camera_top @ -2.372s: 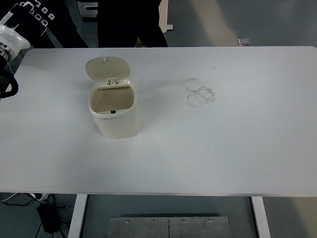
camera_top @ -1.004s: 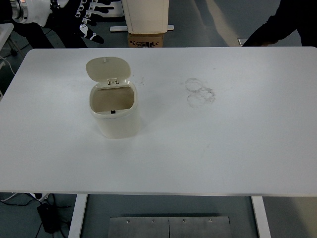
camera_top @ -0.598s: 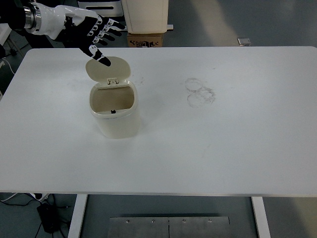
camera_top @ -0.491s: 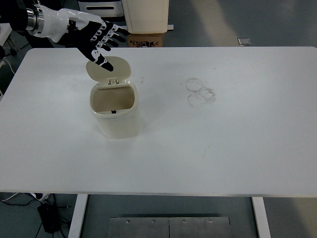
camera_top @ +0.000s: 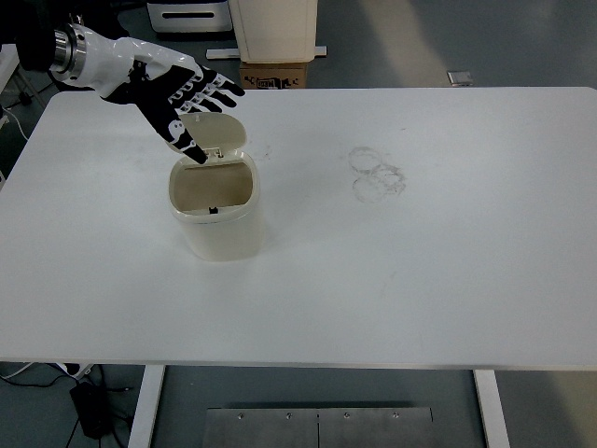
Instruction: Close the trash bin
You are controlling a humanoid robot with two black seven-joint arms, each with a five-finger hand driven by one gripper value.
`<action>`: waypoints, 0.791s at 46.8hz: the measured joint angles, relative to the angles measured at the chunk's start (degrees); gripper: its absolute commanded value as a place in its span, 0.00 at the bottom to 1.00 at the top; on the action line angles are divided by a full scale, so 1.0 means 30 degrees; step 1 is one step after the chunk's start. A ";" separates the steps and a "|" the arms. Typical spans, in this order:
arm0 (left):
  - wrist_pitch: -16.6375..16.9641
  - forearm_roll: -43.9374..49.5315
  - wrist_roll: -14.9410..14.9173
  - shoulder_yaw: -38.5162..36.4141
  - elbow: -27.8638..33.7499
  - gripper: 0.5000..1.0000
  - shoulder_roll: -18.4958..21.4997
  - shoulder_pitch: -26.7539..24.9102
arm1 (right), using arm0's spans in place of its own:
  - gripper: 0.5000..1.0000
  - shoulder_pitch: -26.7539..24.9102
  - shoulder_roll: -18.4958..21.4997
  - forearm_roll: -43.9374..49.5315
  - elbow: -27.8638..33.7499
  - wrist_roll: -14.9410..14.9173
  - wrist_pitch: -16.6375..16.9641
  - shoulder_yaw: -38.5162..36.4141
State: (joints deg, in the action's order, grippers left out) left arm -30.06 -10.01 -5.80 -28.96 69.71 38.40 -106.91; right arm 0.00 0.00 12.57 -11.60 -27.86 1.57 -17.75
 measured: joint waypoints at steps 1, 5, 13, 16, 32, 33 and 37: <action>0.0000 -0.0003 -0.0001 -0.0101 0.0059 1.00 0.0001 0.0002 | 0.98 -0.0003 0.0001 0.0000 -0.0003 0.0000 0.0000 -0.0001; 0.0003 -0.0004 0.0000 -0.0392 0.0443 1.00 0.0044 0.0027 | 0.98 0.0000 0.0000 0.0000 0.0001 0.0000 0.0002 0.0000; 0.0059 -0.0005 0.0020 -0.0797 0.1240 1.00 0.0127 0.0043 | 0.98 -0.0002 0.0000 0.0000 0.0003 0.0000 0.0001 0.0000; 0.0058 0.0005 0.0022 -0.0807 0.1422 1.00 0.0119 0.0066 | 0.98 -0.0002 0.0000 0.0001 0.0000 0.0000 0.0003 -0.0001; 0.0046 0.0027 0.0034 -0.0831 0.1895 1.00 0.0071 0.0258 | 0.98 -0.0002 0.0001 0.0000 -0.0002 0.0000 0.0003 -0.0001; 0.0046 0.0027 0.0034 -0.0832 0.1896 1.00 0.0063 0.0298 | 0.98 0.0000 0.0000 0.0000 -0.0003 0.0000 0.0002 0.0000; 0.0052 0.0029 0.0034 -0.0839 0.1965 1.00 0.0065 0.0527 | 0.98 -0.0002 0.0001 0.0001 -0.0004 0.0000 0.0004 0.0000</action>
State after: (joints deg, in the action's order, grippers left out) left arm -29.90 -9.92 -5.70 -31.47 75.61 38.60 -105.33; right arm 0.00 0.00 12.57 -11.61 -27.86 1.58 -17.75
